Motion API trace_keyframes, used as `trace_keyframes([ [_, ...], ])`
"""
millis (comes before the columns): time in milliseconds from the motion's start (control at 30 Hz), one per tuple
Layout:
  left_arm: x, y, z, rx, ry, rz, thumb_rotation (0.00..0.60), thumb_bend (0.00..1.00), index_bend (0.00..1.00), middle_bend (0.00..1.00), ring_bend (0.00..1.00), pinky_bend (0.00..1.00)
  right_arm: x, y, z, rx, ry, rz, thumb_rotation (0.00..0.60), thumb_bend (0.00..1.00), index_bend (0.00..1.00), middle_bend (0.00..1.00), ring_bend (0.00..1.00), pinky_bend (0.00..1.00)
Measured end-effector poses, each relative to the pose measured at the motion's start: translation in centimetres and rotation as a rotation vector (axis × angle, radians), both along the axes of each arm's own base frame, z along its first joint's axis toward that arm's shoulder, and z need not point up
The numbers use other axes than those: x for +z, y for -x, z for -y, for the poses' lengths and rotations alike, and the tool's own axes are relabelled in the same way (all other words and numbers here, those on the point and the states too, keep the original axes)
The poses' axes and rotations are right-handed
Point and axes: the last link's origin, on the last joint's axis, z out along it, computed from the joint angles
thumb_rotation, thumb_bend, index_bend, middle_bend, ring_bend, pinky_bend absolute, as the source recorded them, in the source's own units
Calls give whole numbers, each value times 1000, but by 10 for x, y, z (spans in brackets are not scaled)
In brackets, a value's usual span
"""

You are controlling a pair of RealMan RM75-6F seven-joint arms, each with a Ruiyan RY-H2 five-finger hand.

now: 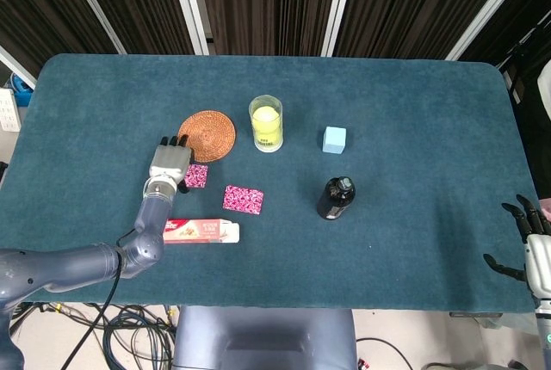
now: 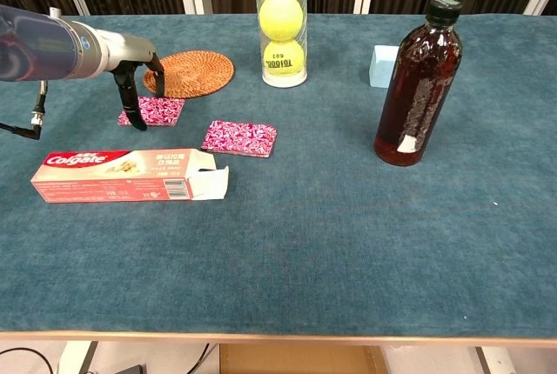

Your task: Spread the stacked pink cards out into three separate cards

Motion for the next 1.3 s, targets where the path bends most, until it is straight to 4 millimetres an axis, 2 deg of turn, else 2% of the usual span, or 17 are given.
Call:
trace_keyframes([
  [600,-2,-1,-2,2,-5,-4,600,171,431,89,0,0,0,1,1,-4,-2,1,600,113,183,63,126,236],
  [1033,-3,-1,-2,3,-5,-12,600,250,456,90,0,0,-1,1,1,-6,-7,3,600,113,184,63,126,236],
  [1300,-2,-2,-2,4,-8,-11,600,251,459,92,0,0,-1,1,1,-8,-10,4,600,113,185,63,126,236],
])
